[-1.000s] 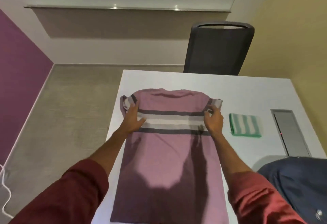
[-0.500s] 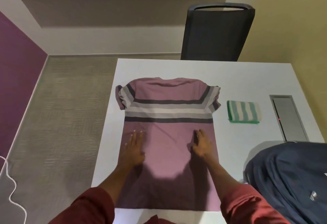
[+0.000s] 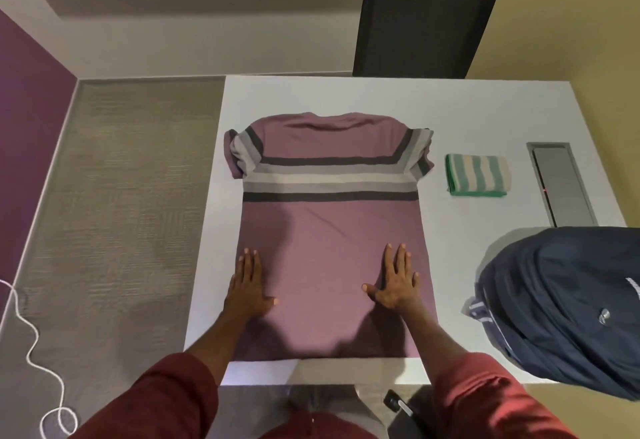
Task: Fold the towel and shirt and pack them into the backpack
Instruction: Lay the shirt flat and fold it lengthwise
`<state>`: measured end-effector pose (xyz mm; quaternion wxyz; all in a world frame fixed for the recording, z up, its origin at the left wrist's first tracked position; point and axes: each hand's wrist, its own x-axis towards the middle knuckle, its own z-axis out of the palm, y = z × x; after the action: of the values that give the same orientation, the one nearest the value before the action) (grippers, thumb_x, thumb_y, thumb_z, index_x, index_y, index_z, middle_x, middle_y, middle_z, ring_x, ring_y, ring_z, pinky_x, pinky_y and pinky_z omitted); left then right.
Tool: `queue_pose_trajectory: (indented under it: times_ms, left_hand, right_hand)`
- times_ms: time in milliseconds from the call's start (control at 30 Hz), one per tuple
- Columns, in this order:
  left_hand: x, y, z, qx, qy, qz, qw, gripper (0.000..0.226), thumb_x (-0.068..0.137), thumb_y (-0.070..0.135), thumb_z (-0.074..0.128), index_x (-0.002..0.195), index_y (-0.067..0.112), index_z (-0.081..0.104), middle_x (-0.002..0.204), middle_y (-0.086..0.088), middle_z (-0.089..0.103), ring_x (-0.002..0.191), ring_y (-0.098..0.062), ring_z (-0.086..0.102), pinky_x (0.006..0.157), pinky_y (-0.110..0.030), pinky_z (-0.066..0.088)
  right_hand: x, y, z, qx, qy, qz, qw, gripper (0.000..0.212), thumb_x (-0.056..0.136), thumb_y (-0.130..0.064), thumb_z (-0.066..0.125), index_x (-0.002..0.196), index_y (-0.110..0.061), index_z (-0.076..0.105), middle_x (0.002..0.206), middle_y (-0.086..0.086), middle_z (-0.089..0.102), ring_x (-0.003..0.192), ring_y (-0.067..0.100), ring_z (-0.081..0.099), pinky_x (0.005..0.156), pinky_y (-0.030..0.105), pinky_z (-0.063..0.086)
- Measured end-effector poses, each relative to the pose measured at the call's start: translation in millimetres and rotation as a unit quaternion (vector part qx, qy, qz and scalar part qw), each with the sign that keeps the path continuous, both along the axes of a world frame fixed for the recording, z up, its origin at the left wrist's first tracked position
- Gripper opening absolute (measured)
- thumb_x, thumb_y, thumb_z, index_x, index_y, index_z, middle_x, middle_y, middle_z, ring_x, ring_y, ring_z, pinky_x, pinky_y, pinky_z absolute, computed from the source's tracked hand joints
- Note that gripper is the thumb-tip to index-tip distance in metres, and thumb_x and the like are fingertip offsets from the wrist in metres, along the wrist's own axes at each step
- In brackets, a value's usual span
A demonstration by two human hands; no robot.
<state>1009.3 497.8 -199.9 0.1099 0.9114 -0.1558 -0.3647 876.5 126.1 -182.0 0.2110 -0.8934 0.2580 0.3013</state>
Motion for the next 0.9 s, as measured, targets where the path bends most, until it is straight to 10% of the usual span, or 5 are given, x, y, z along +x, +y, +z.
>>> queue_pose_trajectory:
  times_ms: [567,900]
  left_hand:
    - [-12.8,21.4,6.5,-0.007,-0.044,-0.008,0.999,0.132,0.085,0.071,0.062,0.167,0.009,-0.021,0.174,-0.010,-0.030,0.164,-0.033,-0.021,0.131,-0.061,0.004]
    - [52.4,-116.7,33.0,-0.074,-0.094,-0.103,0.987,0.115,0.101,0.057,0.060,0.166,0.019,-0.026,0.173,-0.011,-0.033,0.163,-0.036,-0.020,0.130,-0.062,0.002]
  right_hand:
    - [-13.0,3.9,19.8,-0.019,0.008,0.007,1.000,0.120,0.095,-0.072,0.061,0.167,-0.028,-0.025,0.172,0.010,-0.034,0.161,0.034,-0.025,0.129,0.057,-0.008]
    - [46.4,-66.3,45.4,-0.041,-0.074,-0.007,0.996,0.104,0.103,-0.067,0.051,0.169,-0.026,-0.019,0.176,0.007,-0.027,0.164,0.030,-0.017,0.129,0.060,-0.006]
